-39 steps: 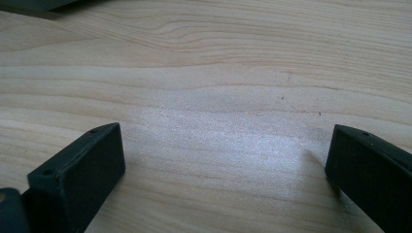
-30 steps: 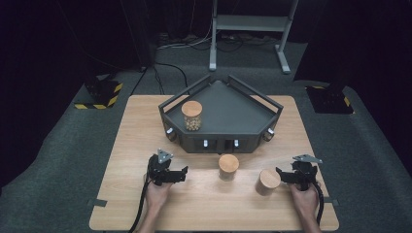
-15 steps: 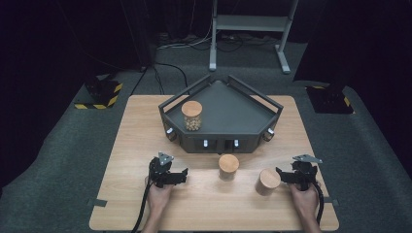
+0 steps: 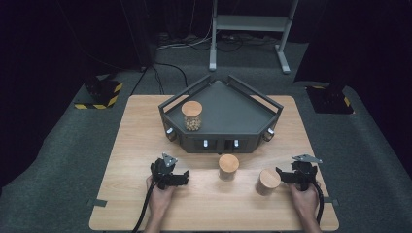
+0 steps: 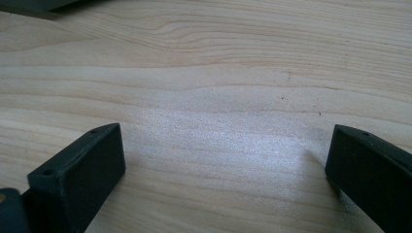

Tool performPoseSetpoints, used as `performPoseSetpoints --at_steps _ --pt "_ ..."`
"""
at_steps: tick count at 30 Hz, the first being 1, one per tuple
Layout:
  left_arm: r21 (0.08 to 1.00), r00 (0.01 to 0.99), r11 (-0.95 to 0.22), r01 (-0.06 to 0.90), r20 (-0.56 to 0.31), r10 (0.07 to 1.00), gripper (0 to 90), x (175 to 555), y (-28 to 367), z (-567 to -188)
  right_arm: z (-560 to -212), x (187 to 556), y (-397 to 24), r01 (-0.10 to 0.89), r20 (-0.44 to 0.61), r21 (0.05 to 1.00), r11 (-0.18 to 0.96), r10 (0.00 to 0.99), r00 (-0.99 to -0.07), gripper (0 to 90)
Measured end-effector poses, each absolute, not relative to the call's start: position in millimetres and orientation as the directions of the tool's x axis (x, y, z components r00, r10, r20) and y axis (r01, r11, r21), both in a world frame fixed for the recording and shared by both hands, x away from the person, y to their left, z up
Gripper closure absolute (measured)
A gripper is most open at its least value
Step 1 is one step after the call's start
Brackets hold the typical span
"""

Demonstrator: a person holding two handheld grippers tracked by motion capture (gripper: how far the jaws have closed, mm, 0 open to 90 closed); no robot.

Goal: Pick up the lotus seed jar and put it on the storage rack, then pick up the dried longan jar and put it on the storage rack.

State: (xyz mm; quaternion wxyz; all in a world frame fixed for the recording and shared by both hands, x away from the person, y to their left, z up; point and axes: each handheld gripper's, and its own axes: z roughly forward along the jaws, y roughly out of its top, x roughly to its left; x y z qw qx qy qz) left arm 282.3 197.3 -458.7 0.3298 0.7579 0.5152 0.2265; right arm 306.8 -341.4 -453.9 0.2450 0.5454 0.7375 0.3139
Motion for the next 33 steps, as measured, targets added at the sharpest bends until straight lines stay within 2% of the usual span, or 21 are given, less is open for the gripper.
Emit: performPoseSetpoints --at_steps 24,29,33 --pt "0.733 0.364 -0.25 0.632 0.003 0.931 4.4 282 197 -459 -454 303 -339 0.656 -0.018 0.73 0.193 0.964 -0.265 0.7" --pt "0.733 0.365 -0.25 0.632 0.002 0.931 4.4 282 197 -459 -446 306 -347 0.678 0.022 0.714 0.175 0.962 -0.271 2.8" --pt "0.733 0.365 -0.249 0.632 0.002 0.931 4.4 282 197 -459 -438 301 -352 0.653 0.023 0.737 0.174 0.959 -0.281 2.4"
